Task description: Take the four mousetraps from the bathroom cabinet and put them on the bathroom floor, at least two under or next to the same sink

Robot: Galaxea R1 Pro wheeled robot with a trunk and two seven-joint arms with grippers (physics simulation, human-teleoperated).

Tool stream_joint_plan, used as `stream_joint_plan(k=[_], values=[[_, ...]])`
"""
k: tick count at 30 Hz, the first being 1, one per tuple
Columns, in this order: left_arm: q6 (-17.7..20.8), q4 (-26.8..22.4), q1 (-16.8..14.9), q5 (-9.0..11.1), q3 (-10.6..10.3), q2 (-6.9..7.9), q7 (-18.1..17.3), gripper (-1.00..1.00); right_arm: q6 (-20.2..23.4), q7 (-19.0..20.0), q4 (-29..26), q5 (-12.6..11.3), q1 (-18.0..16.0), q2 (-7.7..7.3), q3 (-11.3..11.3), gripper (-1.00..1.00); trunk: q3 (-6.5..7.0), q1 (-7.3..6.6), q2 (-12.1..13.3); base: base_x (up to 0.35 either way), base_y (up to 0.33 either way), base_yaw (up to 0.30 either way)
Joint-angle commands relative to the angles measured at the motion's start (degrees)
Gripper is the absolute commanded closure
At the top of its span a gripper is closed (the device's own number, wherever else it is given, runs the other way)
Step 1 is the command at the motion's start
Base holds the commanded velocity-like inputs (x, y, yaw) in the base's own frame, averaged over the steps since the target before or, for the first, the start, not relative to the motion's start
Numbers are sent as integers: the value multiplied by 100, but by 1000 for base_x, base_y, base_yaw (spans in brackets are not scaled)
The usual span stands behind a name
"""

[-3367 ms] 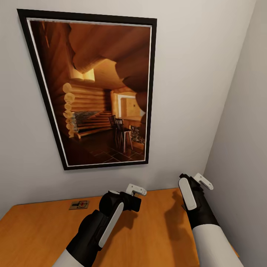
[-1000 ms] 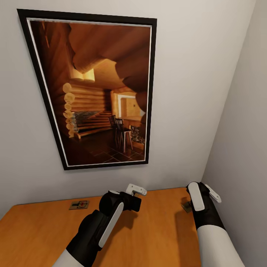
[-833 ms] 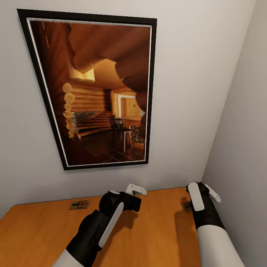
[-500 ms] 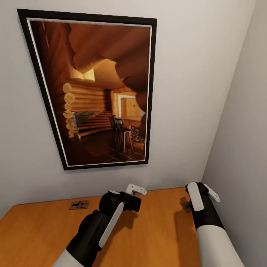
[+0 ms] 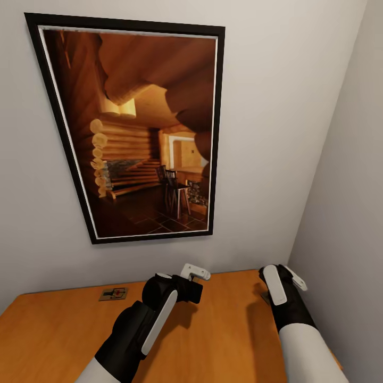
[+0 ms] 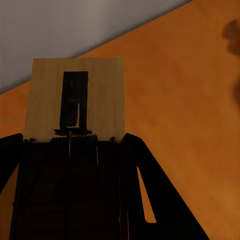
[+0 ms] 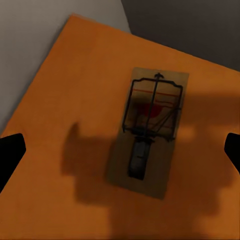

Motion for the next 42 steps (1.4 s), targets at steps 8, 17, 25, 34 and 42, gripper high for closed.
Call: stream_joint_plan(k=[8,17,25,34,42], values=[[23,-4,-4,21,-3,0,23,100,25,-31,19,-18,-3,0,34,-100,-6,3,-8,0,0,0],[23,-4,-4,21,-3,0,23,100,20,-48,22,-4,-3,-7,40,-100,-6,3,-8,0,0,0],[23,-4,-4,21,-3,0,23,100,-2,-72,17,24,-3,-19,29,-100,-6,3,-8,0,0,0],[23,-4,-4,21,-3,0,23,100,-11,-32,17,41,-3,-25,9,-100,-6,3,-8,0,0,0],[22,-4,-4,28,-3,0,23,100,-3,-2,16,25,-3,-32,0,-100,-6,3,-8,0,0,0]])
